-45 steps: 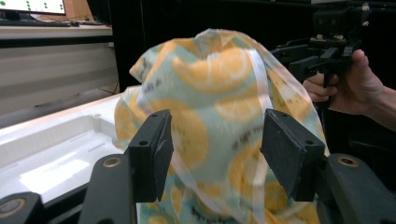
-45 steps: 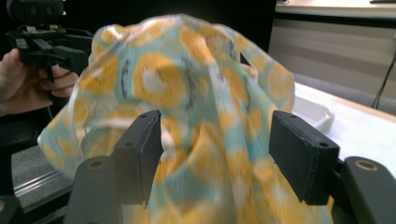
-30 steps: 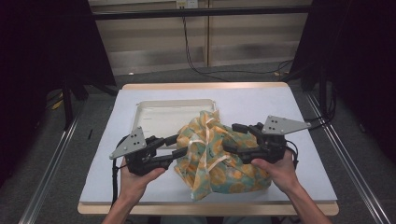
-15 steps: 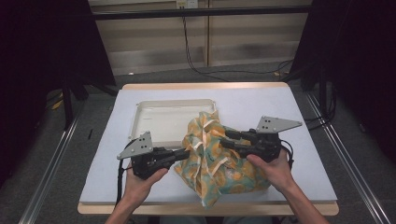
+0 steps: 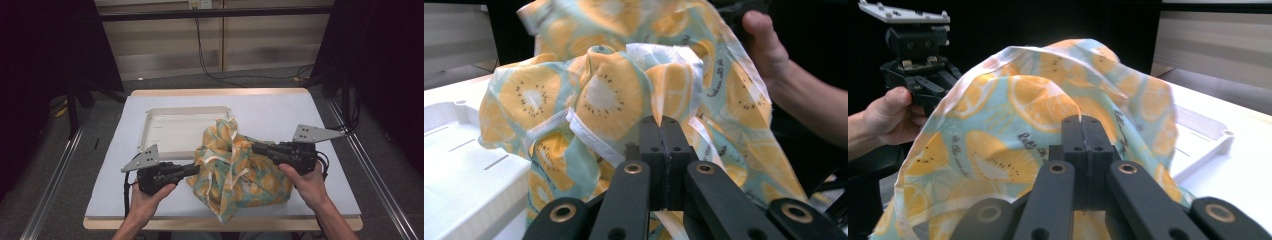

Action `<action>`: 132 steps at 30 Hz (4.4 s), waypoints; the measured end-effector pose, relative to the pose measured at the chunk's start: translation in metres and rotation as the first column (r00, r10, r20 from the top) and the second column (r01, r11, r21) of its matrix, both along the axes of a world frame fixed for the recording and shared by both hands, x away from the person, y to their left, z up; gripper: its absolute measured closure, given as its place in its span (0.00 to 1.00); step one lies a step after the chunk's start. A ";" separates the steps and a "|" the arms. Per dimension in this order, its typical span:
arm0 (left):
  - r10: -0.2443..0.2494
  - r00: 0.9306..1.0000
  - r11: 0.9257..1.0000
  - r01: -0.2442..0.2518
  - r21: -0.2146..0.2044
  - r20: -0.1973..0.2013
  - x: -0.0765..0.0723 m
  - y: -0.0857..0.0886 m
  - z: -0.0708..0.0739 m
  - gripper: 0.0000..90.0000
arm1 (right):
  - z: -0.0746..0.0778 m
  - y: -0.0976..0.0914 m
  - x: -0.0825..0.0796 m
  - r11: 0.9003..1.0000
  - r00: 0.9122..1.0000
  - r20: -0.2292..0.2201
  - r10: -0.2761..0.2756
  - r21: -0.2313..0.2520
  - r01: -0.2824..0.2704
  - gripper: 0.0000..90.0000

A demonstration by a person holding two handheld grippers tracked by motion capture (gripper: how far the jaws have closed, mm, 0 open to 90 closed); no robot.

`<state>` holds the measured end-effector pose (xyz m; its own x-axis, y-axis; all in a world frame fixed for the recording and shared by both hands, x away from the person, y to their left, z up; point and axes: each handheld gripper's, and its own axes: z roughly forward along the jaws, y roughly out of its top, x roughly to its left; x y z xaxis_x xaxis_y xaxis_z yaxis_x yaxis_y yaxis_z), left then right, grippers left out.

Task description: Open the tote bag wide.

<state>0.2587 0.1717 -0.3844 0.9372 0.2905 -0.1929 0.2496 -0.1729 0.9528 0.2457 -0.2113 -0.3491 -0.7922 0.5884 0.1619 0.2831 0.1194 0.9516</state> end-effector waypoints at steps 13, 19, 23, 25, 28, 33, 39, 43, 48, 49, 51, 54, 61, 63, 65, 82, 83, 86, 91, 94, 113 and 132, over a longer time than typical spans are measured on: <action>0.012 1.000 1.000 -0.011 0.023 -0.029 -0.012 0.018 -0.008 1.00 | 0.005 -0.048 -0.026 0.992 0.991 0.029 -0.128 -0.015 0.128 1.00; 0.010 0.999 1.000 -0.009 0.024 -0.048 -0.020 0.023 -0.015 1.00 | -0.007 -0.070 -0.031 0.981 0.981 0.007 -0.193 0.010 0.193 1.00; -0.026 0.998 0.997 0.029 0.067 -0.052 -0.025 0.018 -0.017 1.00 | -0.023 -0.078 -0.033 0.975 0.975 -0.028 -0.222 0.005 0.222 1.00; -0.044 0.998 0.994 0.049 0.100 -0.055 -0.030 0.014 -0.018 1.00 | -0.029 -0.081 -0.034 0.973 0.972 -0.048 -0.228 0.008 0.229 1.00; -0.052 0.997 0.995 0.056 0.079 -0.052 -0.032 0.015 -0.022 1.00 | -0.037 -0.085 -0.039 0.972 0.970 -0.063 -0.235 0.004 0.236 1.00; -0.074 0.994 0.992 0.081 0.095 -0.076 -0.033 0.009 -0.034 1.00 | -0.053 -0.089 -0.038 0.967 0.963 -0.090 -0.255 -0.030 0.254 1.00; -0.058 0.994 0.994 0.066 0.085 -0.088 -0.032 0.008 -0.035 0.98 | -0.056 -0.095 -0.041 0.960 0.954 -0.104 -0.280 -0.043 0.277 0.94; -0.045 0.995 0.996 0.051 0.067 -0.087 -0.033 0.012 -0.032 0.92 | -0.049 -0.098 -0.045 0.960 0.955 -0.090 -0.281 -0.025 0.280 0.87; -0.030 0.998 0.998 0.033 0.045 -0.053 -0.036 0.018 -0.019 0.80 | -0.033 -0.099 -0.052 0.959 0.958 -0.043 -0.282 -0.007 0.282 0.81; -0.016 0.999 0.999 0.018 0.033 -0.052 -0.036 0.019 -0.016 0.77 | -0.030 -0.099 -0.053 0.959 0.959 -0.032 -0.283 -0.004 0.283 0.81; -0.013 0.999 1.000 0.015 0.023 -0.049 -0.034 0.021 -0.011 0.74 | -0.027 -0.095 -0.056 0.968 0.968 -0.013 -0.250 -0.008 0.250 0.81; 0.005 0.999 1.000 -0.005 0.001 -0.032 -0.031 0.023 -0.001 0.70 | -0.021 -0.083 -0.057 0.977 0.978 -0.003 -0.210 -0.022 0.210 0.77; -0.001 1.000 1.000 0.001 0.010 0.004 -0.019 0.013 0.013 0.69 | -0.004 -0.072 -0.055 0.987 0.987 0.032 -0.157 -0.018 0.157 0.68; 0.012 1.000 1.000 -0.012 0.018 0.006 -0.014 0.007 0.017 0.71 | 0.001 -0.066 -0.052 0.990 0.990 0.044 -0.135 -0.032 0.136 0.64; 0.021 1.000 1.000 -0.021 0.005 0.012 -0.009 0.000 0.019 0.72 | 0.001 -0.063 -0.049 0.991 0.991 0.041 -0.128 -0.039 0.129 0.62; 0.029 0.999 0.998 -0.027 0.051 -0.024 0.011 -0.020 0.019 1.00 | -0.016 -0.058 -0.002 0.980 0.980 0.012 -0.198 -0.026 0.198 1.00; 0.026 0.999 0.998 -0.024 0.057 -0.024 0.009 -0.017 0.019 1.00 | -0.017 -0.059 0.000 0.977 0.978 0.013 -0.210 -0.024 0.210 1.00; 0.027 0.999 0.998 -0.025 0.061 -0.022 0.006 -0.011 0.019 1.00 | -0.019 -0.064 0.007 0.967 0.968 0.007 -0.252 -0.026 0.252 1.00; 0.062 0.998 0.996 -0.060 0.062 -0.032 0.004 0.009 0.014 1.00 | -0.027 -0.064 0.021 0.962 0.963 -0.015 -0.271 -0.037 0.270 1.00; 0.072 0.996 0.996 -0.070 0.049 -0.059 0.006 0.018 0.007 1.00 | -0.037 -0.057 0.035 0.959 0.959 -0.039 -0.281 -0.039 0.279 1.00; 0.034 0.988 0.983 -0.006 0.185 -0.151 0.013 0.005 -0.039 0.99 | -0.081 -0.055 0.052 0.938 0.945 -0.111 -0.307 -0.203 0.281 1.00; 0.046 0.996 0.996 -0.040 0.074 -0.073 0.000 0.013 -0.006 0.57 | -0.047 -0.066 0.025 0.953 0.955 -0.057 -0.292 -0.101 0.285 0.58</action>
